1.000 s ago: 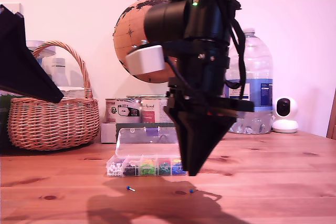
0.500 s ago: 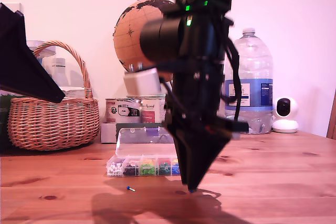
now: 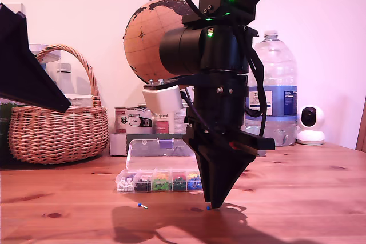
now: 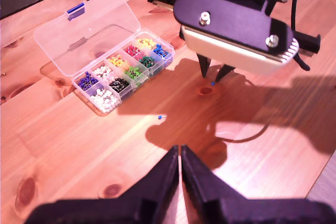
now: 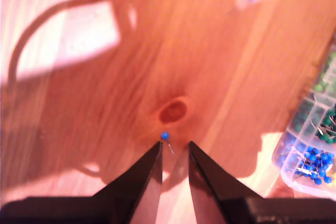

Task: Sort the loose pins on the table into their correct compartments

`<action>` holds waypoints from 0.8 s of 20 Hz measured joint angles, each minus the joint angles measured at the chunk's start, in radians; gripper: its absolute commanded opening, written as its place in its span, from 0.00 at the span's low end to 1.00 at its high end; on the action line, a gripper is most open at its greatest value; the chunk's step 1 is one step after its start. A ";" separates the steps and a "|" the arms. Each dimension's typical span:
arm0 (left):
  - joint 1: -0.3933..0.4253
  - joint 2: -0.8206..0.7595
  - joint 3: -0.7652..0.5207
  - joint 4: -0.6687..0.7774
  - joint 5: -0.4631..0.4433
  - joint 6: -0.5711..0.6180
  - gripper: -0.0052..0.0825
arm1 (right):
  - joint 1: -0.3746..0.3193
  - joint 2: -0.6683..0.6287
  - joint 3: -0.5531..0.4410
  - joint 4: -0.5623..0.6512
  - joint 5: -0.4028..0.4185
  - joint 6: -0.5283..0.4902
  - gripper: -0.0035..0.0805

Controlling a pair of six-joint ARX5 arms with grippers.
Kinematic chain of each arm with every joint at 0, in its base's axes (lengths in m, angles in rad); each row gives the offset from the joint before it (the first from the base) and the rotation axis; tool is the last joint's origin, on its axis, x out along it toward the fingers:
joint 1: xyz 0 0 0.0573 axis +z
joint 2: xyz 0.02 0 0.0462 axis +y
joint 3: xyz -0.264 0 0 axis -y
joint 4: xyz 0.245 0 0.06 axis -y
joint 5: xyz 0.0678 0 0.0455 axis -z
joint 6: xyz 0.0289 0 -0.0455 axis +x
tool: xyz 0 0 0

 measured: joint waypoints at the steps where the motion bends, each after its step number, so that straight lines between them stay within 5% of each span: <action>1: 0.000 0.000 0.000 0.000 0.000 0.000 0.03 | 0.000 0.000 0.000 0.000 -0.006 0.000 0.20; 16: 0.000 0.000 0.000 0.000 0.000 0.000 0.03 | 0.000 0.004 0.000 -0.002 -0.026 0.000 0.19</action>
